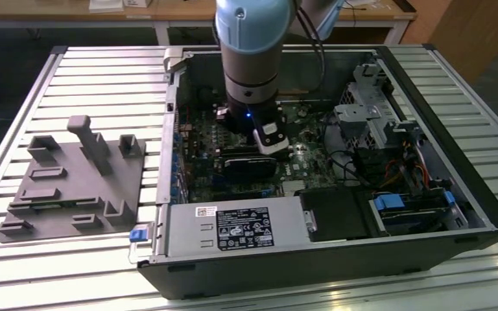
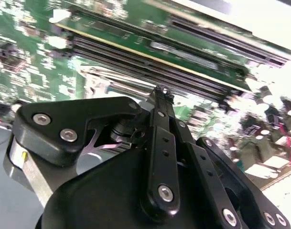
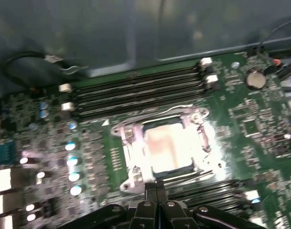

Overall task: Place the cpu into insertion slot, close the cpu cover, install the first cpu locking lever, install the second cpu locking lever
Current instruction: 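Install the second cpu locking lever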

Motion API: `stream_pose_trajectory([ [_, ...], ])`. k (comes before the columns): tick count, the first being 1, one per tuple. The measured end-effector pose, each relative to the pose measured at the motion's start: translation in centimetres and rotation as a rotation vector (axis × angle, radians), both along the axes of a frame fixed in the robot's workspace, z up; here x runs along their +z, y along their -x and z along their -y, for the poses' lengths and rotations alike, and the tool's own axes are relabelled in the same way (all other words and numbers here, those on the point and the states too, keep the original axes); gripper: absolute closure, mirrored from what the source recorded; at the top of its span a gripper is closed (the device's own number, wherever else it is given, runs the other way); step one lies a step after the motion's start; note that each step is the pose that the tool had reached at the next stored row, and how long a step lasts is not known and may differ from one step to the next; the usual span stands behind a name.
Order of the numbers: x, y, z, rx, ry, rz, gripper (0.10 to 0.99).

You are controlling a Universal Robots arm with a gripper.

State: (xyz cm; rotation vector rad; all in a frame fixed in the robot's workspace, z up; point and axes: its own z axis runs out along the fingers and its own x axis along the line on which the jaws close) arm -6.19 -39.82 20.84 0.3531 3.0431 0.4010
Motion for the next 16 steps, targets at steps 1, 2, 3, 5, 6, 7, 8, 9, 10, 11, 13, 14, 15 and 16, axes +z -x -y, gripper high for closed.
stream_pose_trajectory([
  [1,0.0,-0.36,-0.05,0.0,0.0,-0.0001,0.98],
  [2,-0.01,-0.71,-0.1,0.0,0.0,-0.0002,0.98],
  [3,-0.01,-1.05,-0.17,0.0,0.0,-0.0002,0.98],
  [5,-0.03,-1.55,-0.46,0.0,0.0,-0.0004,0.98],
  [6,-0.03,-1.66,-0.69,0.0,0.0,-0.0005,0.98],
  [7,-0.03,-1.72,-0.95,0.0,0.001,-0.0004,0.98],
  [8,-0.04,-1.74,-1.22,0.0,0.003,-0.0004,0.98],
  [9,-0.04,-1.74,-1.5,0.0,0.006,-0.0004,0.98],
  [10,-0.03,-1.74,-1.79,0.0,0.01,-0.0004,0.98],
  [11,-0.04,-1.75,-2.12,0.0,0.015,-0.0004,0.98],
  [13,-0.04,-1.75,-2.66,0.0,0.028,-0.0004,0.98],
  [14,-0.04,-1.75,-2.88,0.0,0.036,-0.0004,0.98],
  [15,-0.04,-1.75,-3.08,0.0,0.044,-0.0003,0.98],
  [16,-0.04,-1.75,-3.29,0.0,0.052,-0.0004,0.98],
])
